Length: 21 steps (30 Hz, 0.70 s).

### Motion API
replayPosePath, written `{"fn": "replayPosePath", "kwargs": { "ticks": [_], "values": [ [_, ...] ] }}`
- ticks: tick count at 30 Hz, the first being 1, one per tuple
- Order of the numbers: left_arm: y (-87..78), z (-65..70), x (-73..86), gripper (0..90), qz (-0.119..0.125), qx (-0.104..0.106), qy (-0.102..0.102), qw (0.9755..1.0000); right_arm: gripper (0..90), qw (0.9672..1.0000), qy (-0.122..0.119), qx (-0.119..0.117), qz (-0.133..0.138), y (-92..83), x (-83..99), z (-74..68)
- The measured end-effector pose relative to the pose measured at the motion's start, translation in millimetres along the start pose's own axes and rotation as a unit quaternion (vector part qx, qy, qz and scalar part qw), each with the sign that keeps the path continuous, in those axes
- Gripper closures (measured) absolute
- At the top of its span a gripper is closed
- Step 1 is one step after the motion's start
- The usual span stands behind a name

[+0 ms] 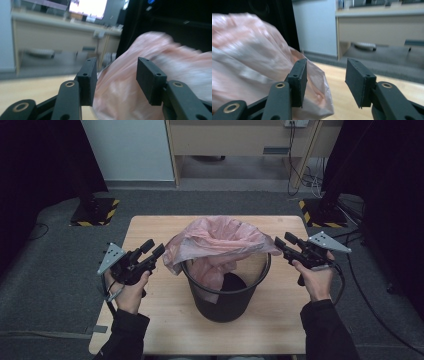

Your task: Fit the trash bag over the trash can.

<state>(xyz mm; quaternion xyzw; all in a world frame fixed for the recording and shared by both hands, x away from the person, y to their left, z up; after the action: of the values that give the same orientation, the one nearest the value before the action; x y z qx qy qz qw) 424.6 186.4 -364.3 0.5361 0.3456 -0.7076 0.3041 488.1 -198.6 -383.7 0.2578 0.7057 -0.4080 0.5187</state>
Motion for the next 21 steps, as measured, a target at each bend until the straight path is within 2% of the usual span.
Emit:
{"fn": "replayPosePath", "kwargs": {
  "ticks": [4, 7, 14, 18, 21],
  "values": [
    [-15.7, 15.7, -0.4, 47.7, 0.015, 0.024, 0.008, 0.9996, 47.8, 0.9992, -0.013, -0.013, 0.036, -18.4, -13.5, -8.3],
    [-22.1, 28.4, 8.9, 46.0, -0.003, 0.036, 0.018, 0.9992, 48.1, 0.9976, -0.026, -0.03, 0.057, -32.2, -19.9, -18.4],
    [-23.9, 51.5, 28.2, 43.0, -0.034, 0.059, 0.032, 0.9971, 47.2, 0.9948, -0.053, -0.068, 0.054, -47.3, -11.2, -43.4],
    [-20.8, 57.7, 42.7, 42.4, -0.054, 0.067, 0.038, 0.9956, 46.3, 0.9938, -0.055, -0.081, 0.054, -48.4, -8.1, -49.7],
    [-17.1, 59.9, 48.3, 42.2, -0.06, 0.069, 0.036, 0.9951, 47.0, 0.9928, -0.055, -0.093, 0.052, -47.2, -7.5, -53.6]
  ]
}}
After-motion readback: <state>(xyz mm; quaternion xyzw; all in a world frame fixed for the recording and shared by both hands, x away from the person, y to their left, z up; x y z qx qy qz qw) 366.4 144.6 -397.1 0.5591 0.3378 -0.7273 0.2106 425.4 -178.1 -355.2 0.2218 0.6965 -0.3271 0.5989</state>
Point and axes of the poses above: each handheld gripper's, and its own axes: y roughly forward along the jaws, x roughly out of its underside, z roughly to its right, the point moved 10 cm from there along y, roughly forward along the jaws, and after that the axes turned 9 degrees about -z, right-handed, at the moved point
